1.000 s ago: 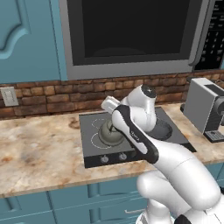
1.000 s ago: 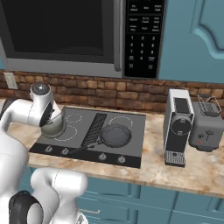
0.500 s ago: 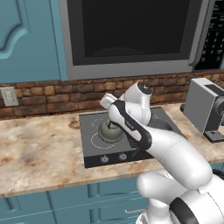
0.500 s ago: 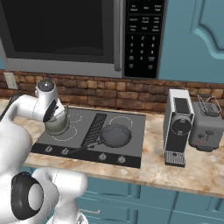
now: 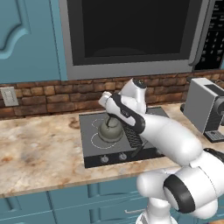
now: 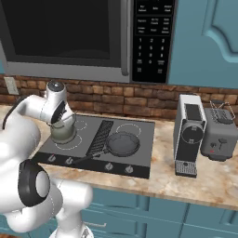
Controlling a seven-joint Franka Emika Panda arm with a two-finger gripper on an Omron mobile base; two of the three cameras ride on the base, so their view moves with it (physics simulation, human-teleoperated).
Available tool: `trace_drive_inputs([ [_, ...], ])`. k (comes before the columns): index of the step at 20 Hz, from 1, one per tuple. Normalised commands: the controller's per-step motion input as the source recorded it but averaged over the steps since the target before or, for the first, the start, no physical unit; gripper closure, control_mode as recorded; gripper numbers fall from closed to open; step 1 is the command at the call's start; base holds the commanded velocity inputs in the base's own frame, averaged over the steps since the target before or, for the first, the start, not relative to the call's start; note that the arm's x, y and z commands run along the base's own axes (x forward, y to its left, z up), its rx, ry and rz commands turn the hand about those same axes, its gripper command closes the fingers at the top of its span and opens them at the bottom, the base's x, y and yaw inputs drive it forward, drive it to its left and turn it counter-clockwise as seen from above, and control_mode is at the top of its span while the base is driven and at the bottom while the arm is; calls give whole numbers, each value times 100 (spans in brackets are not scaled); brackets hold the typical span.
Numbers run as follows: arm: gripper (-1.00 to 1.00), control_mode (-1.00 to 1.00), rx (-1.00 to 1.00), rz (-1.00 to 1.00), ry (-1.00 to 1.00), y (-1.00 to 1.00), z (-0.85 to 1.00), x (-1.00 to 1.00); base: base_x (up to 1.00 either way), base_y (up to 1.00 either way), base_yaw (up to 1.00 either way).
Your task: Pick the kettle from the counter and place it on a stove burner. Then turn the burner on.
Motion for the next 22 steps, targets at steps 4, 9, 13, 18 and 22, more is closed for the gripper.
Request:
trace_drive_inputs([
  [4, 100, -100, 1, 0, 6, 0, -29, 19, 0, 0, 0],
  [9, 100, -100, 5, 0, 3, 0, -39, 11, 0, 0, 0],
  [13, 100, -100, 9, 0, 0, 0, -30, 7, 0, 0, 0],
  [18, 100, -100, 9, 0, 0, 5, -13, 16, 0, 0, 0],
  [22, 100, -100, 1, -1, 0, 14, -6, 23, 0, 0, 0],
])
